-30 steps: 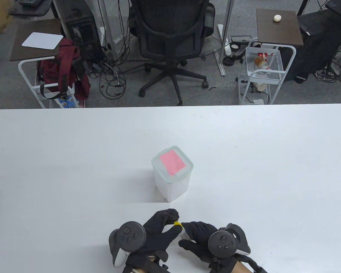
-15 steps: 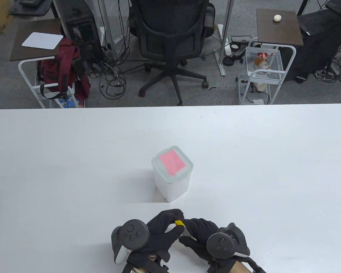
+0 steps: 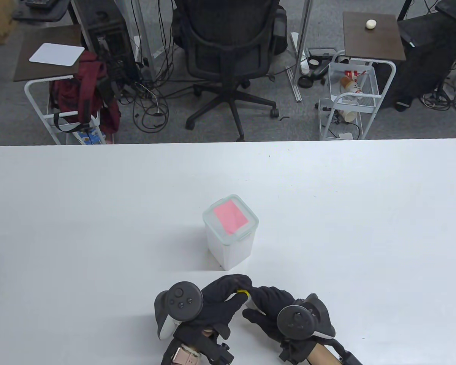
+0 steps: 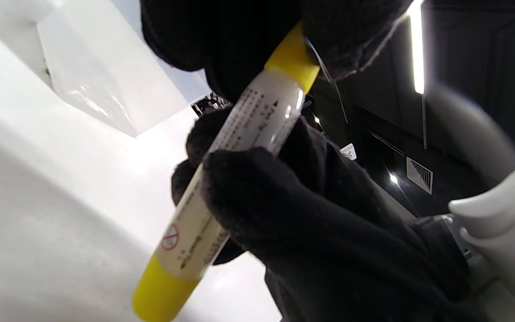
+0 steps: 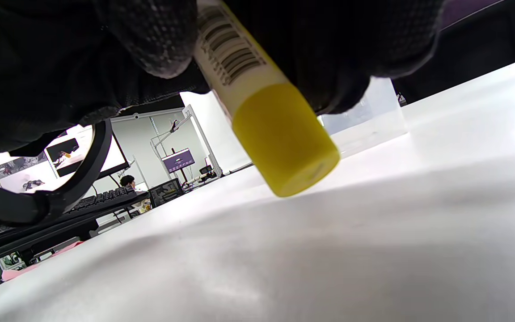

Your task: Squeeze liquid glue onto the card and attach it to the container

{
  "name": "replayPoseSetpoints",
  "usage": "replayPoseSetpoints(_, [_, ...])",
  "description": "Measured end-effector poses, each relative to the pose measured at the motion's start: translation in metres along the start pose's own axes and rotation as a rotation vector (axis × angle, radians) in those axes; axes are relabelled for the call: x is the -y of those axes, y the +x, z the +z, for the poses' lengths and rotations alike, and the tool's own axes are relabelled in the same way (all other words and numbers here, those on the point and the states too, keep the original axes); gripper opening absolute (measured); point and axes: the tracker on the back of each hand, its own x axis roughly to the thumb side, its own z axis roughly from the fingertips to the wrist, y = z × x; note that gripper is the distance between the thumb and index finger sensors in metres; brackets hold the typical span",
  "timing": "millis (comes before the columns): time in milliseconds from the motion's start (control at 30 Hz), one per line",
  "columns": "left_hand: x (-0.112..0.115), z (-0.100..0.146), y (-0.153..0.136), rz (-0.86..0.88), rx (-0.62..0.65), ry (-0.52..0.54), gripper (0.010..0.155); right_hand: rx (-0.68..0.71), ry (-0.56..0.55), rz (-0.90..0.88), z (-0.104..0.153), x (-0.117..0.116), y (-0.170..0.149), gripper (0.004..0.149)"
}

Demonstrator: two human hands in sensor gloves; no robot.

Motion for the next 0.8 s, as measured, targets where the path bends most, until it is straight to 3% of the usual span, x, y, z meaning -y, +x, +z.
replayPoseSetpoints(100, [0.001,0.001,-0.003,0.032,0.007,-0.017,0.045,-0.002,-0.006,0.0,0.0,0.0,0.001,0.055])
replayPoseSetpoints(233, [-0.001,0.002,-0.011,0.072,-0.026,0.0,0.058,0.0,-0.039,-0.021,0.0,0.004,0.002,0.055])
replayPoseSetpoints(600, [0.002,0.005,-0.005,0.073,0.021,-0.031,0.052,0.001,-0.034,0.013,0.005,0.004,0.004,0.054])
replayPoseSetpoints(733, [0.006,0.006,-0.005,0.072,0.002,-0.021,0.061,0.014,-0.043,0.01,0.007,0.005,0.006,0.055])
replayPoseSetpoints(800, [0.005,0.006,-0.005,0.054,-0.014,-0.001,0.054,0.022,-0.046,0.033,0.008,0.006,0.007,0.055])
